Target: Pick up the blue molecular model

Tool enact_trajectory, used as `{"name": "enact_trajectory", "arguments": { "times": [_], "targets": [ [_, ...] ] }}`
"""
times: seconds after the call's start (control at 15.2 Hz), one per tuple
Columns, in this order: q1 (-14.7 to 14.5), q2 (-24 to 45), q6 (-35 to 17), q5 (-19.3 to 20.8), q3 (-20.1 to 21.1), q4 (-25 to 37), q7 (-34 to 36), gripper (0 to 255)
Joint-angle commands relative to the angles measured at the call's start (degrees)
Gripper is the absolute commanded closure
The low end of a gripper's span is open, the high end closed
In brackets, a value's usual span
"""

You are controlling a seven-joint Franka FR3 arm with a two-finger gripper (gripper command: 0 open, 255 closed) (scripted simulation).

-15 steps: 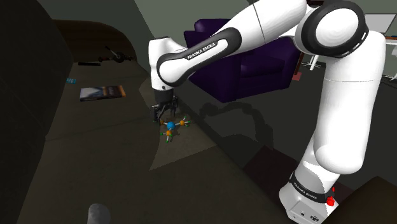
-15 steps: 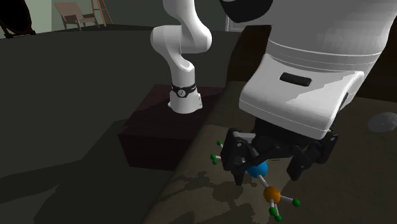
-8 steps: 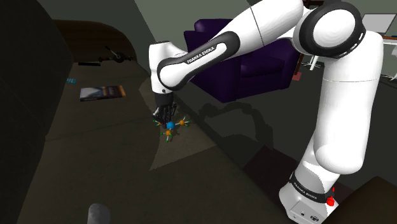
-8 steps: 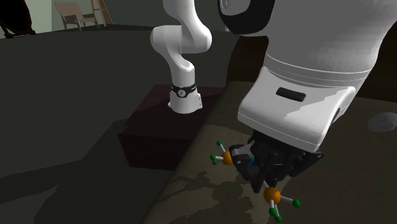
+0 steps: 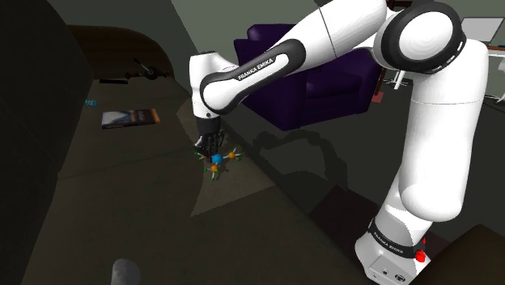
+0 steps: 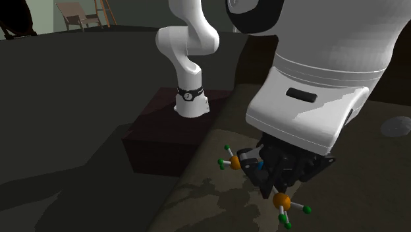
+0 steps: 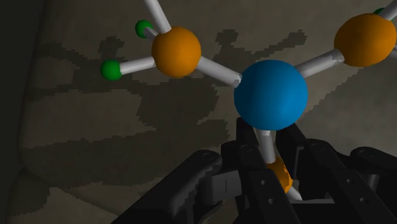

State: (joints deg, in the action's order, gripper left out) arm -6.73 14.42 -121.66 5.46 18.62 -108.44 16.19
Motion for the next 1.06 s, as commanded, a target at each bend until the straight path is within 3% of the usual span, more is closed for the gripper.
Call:
{"name": "enact_trajectory", "arguments": {
  "times": [0.0, 0.99],
  "targets": [
    [0.04, -0.53, 0.98, -0.23, 0.08, 0.48, -0.12, 255],
    [0.28, -3.77, 10.20, -1.65, 0.44, 6.65, -1.08, 255]
  ]
}}
